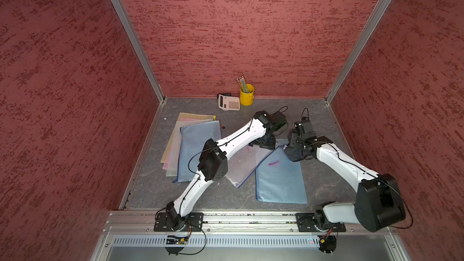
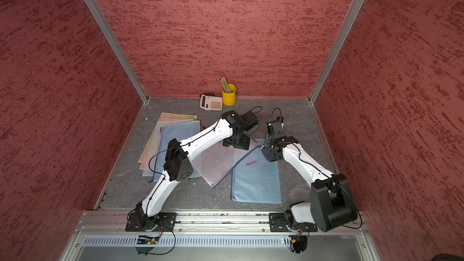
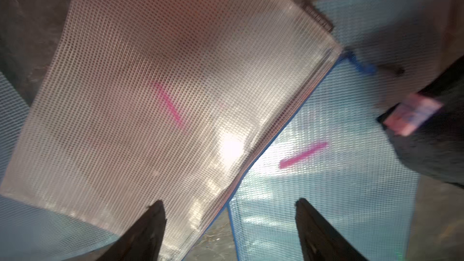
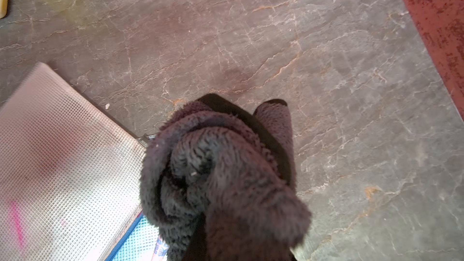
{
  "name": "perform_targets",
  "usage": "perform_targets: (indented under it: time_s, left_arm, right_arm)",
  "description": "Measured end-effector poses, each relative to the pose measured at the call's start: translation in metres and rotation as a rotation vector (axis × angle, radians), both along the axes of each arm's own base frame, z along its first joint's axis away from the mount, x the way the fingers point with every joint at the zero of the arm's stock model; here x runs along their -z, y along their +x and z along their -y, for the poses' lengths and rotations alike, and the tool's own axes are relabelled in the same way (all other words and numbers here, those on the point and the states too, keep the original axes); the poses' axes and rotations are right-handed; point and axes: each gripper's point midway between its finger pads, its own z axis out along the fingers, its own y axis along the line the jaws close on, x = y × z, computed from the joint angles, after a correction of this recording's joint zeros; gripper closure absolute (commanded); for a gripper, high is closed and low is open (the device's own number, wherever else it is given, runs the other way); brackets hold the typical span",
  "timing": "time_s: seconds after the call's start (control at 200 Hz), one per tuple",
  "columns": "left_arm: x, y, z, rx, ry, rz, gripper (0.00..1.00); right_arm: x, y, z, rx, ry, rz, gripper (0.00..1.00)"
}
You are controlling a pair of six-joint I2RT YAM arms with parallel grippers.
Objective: Wipe the document bag
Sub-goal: Adjust the document bag.
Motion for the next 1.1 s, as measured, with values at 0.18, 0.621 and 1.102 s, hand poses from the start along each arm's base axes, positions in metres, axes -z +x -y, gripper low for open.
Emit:
perform_targets:
  time_s: [0.18,0.621,1.102]
  left_arm:
    - [-0.03,0.045,-0.056,-0.059,-0.23,0.05,0.04]
    - [0.082,0.108,-0.131,-0.019,-0.226,-0.049,0.0]
    - [0.095,0.092,-0.115,0.103,-0.317,-0.114,0.14]
  right_arm:
    - [-0.014,0.002,-0.012,-0.042,0.001,0.001,1.0]
    - [0.039,-0.001,-0.114,-0.199,0.047,-0.146,0.97]
    - [0.09,0.01,-0.13,-0.165,0.045,-0.249,0.98]
